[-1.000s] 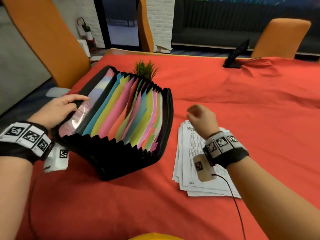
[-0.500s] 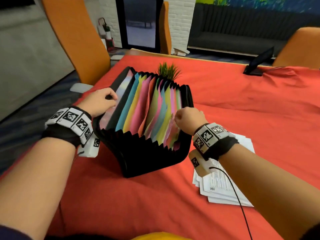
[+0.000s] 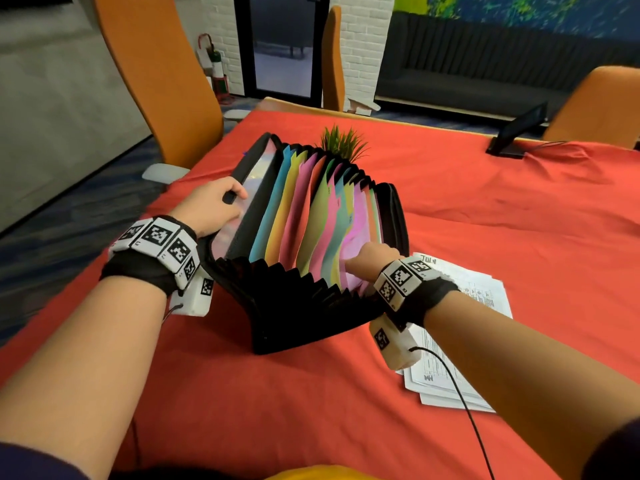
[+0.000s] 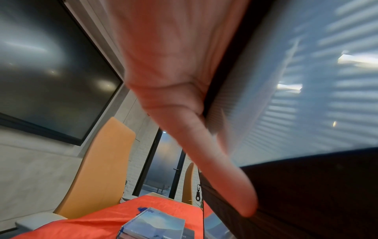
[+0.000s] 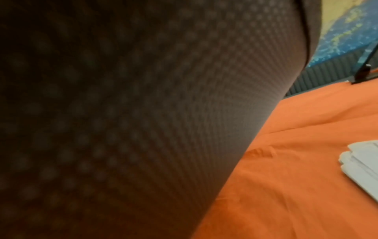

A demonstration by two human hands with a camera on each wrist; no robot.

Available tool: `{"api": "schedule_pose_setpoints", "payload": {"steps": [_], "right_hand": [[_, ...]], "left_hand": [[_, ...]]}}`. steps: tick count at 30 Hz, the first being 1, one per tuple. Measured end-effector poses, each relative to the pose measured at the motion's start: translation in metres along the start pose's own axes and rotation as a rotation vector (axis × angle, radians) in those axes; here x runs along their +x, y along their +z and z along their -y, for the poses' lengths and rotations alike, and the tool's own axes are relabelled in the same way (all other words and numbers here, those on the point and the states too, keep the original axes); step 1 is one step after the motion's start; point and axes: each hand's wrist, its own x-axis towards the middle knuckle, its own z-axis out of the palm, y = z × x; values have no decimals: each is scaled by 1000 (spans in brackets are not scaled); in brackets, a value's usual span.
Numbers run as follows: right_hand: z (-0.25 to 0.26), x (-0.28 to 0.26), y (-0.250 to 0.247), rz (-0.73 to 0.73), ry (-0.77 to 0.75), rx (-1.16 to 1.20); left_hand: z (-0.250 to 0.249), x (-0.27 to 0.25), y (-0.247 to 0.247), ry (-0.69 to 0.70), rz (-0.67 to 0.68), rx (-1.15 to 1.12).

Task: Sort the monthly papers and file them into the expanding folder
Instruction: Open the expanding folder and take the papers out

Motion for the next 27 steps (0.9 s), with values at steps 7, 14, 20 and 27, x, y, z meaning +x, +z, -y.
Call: {"api": "schedule_pose_setpoints", "payload": {"steps": [7, 14, 20, 27], "right_hand": [[4, -5, -9, -147, -149, 513], [0, -9, -11, -184, -299, 660], [-4, 1, -8, -146, -229, 661], [-22, 3, -1, -218, -81, 580]], "left_hand": [[-5, -1, 4, 11, -11, -1], [-8, -5, 4, 1, -29, 8], [-7, -4, 5, -7, -23, 2], [6, -6, 2, -57, -33, 15]]}}
